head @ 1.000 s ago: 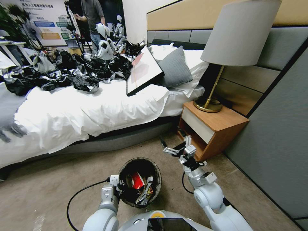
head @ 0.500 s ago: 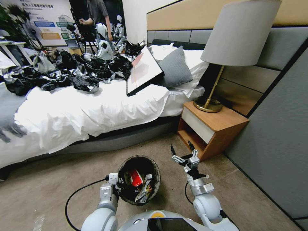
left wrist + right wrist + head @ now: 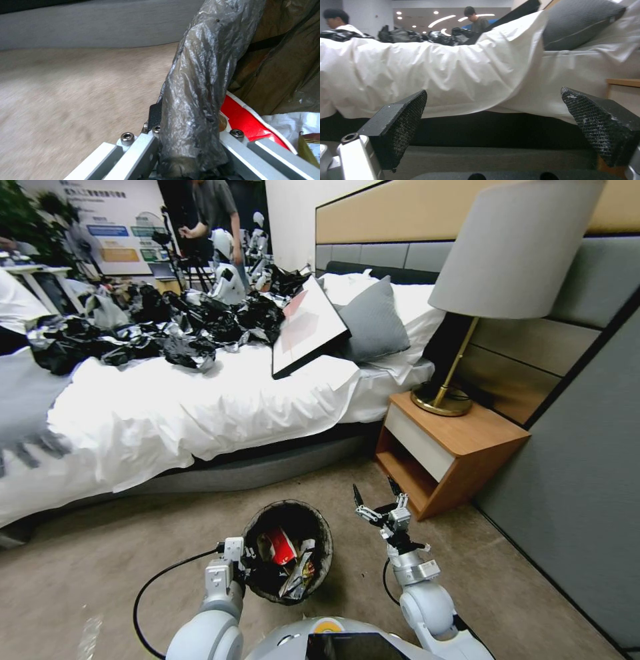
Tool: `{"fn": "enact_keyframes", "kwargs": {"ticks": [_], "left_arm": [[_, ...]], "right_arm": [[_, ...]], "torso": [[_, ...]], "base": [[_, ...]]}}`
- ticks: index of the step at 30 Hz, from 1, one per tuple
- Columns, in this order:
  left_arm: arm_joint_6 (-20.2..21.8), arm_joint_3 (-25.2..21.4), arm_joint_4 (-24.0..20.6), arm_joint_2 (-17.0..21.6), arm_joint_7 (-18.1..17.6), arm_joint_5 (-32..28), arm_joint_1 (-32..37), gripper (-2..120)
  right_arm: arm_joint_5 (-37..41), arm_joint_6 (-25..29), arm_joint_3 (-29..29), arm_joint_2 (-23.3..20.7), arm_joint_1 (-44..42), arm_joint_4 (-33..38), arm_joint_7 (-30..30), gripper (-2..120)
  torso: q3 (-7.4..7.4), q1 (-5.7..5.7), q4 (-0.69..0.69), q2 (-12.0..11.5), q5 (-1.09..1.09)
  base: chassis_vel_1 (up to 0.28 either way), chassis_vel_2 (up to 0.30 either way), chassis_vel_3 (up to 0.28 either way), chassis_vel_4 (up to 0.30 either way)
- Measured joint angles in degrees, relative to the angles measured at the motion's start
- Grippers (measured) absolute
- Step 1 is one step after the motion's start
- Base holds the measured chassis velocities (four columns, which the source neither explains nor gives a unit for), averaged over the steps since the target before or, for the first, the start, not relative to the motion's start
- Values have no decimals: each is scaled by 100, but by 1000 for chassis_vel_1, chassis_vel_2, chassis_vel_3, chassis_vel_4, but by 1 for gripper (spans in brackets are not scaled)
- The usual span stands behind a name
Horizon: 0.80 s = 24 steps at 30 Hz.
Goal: Pick up the trash bin, then pick up the garbage from the floor and place it into the trash bin.
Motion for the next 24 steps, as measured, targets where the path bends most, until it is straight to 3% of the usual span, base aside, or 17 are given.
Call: {"fn": "enact_keyframes", "kwargs": {"ticks": [24], "left_arm": [[9,-9,-153,-18,-2,50,116,0]], "right_arm": [[-16,15,-103,-11,108,-143,-86,100]], "torso": [[0,0,1,0,0]], "base": [[114,118,125,118]]}}
